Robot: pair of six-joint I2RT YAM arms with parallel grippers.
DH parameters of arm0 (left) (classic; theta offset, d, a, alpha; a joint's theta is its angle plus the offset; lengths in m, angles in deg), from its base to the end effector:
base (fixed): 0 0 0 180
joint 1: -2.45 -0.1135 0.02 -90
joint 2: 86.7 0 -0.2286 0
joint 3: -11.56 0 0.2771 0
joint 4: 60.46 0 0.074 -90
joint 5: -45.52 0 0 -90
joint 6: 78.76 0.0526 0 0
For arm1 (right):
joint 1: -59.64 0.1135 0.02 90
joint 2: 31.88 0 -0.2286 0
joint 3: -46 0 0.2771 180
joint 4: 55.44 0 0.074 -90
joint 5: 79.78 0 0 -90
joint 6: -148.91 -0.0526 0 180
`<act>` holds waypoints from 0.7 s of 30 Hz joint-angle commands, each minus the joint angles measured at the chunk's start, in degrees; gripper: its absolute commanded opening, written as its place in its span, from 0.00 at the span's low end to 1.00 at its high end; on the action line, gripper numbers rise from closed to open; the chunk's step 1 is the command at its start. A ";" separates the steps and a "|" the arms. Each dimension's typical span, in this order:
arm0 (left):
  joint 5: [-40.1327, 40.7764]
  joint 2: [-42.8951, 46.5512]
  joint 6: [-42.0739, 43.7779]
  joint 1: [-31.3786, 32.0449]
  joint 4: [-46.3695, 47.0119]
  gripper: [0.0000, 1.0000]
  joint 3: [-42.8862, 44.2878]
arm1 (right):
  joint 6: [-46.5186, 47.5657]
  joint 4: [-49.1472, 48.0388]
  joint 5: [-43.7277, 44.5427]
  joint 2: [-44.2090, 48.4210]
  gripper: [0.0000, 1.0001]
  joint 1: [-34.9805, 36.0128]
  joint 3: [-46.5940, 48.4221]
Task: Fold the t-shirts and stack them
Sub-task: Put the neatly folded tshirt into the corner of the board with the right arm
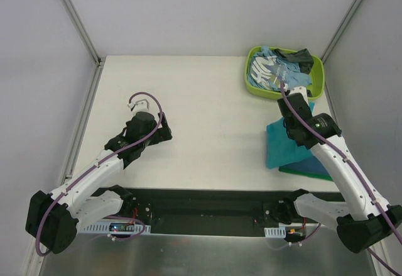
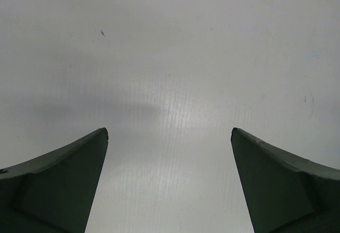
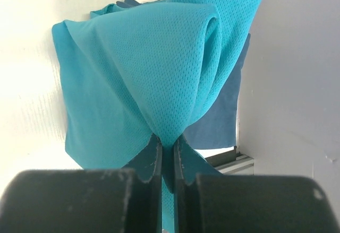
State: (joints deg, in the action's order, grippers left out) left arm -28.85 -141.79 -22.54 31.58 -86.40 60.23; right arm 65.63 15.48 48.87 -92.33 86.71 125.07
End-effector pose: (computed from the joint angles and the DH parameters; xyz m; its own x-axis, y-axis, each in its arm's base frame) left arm 0.2426 -0.1190 0.2033 -0.5387 -0.3128 -0.7823 -0.0355 0.9362 -0.3498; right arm 0.2289 0.0801 0.3098 -0.6979 -0.4593 -0.5495 -0.0976 0.8211 -0.5623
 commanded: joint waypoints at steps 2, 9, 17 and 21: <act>1.94 1.13 0.38 -0.82 -1.16 0.99 0.22 | 2.86 3.28 -5.16 0.86 0.00 -3.25 6.72; 2.73 1.48 0.21 -0.91 -1.25 0.99 -0.04 | 3.91 6.54 -8.06 -0.90 0.00 -7.03 13.15; 2.91 1.04 0.21 -1.18 -1.25 0.99 -0.04 | 5.93 6.54 -10.88 -3.18 0.00 -12.83 11.40; 2.91 0.95 0.21 -1.26 -1.25 0.99 0.05 | 6.55 6.45 -7.82 -5.29 0.00 -16.43 9.82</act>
State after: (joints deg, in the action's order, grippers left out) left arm -27.40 -141.42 -22.52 30.83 -87.19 60.23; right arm 70.05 20.81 38.69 -96.07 73.10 135.91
